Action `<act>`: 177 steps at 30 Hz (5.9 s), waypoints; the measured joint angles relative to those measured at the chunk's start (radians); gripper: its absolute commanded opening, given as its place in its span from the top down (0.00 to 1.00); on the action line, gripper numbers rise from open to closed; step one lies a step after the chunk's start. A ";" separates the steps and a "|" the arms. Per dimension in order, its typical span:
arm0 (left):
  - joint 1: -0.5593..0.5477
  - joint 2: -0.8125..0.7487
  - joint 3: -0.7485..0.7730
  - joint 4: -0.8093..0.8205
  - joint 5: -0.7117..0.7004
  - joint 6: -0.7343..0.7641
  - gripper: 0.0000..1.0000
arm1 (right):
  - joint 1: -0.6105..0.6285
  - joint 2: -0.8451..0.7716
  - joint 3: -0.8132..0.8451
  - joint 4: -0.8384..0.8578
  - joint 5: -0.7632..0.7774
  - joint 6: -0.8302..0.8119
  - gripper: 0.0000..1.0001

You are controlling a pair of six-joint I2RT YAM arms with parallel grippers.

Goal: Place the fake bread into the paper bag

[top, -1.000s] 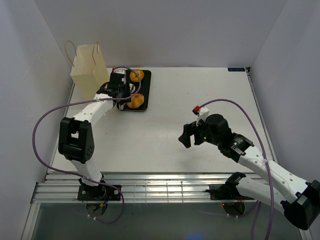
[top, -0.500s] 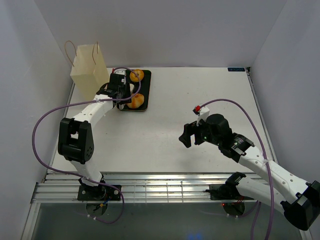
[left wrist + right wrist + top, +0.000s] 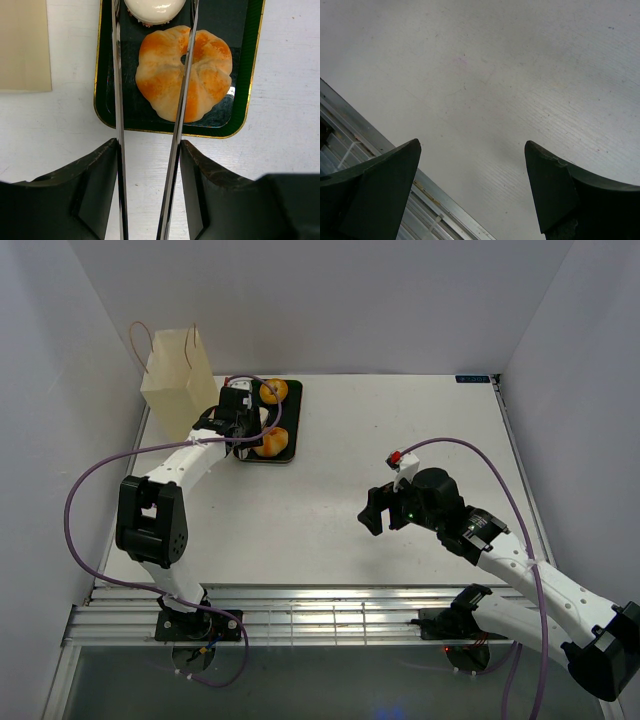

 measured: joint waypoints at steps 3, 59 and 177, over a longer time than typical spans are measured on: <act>0.003 0.000 0.000 0.000 0.000 0.000 0.42 | 0.000 -0.003 0.000 0.000 0.000 0.000 0.10; 0.254 -0.414 0.362 -0.142 0.110 -0.036 0.54 | 0.000 -0.023 0.000 0.000 -0.005 0.002 0.10; -0.158 -0.551 -0.278 -0.186 -0.014 -0.089 0.44 | -0.014 -0.109 -0.067 -0.021 -0.038 0.074 0.10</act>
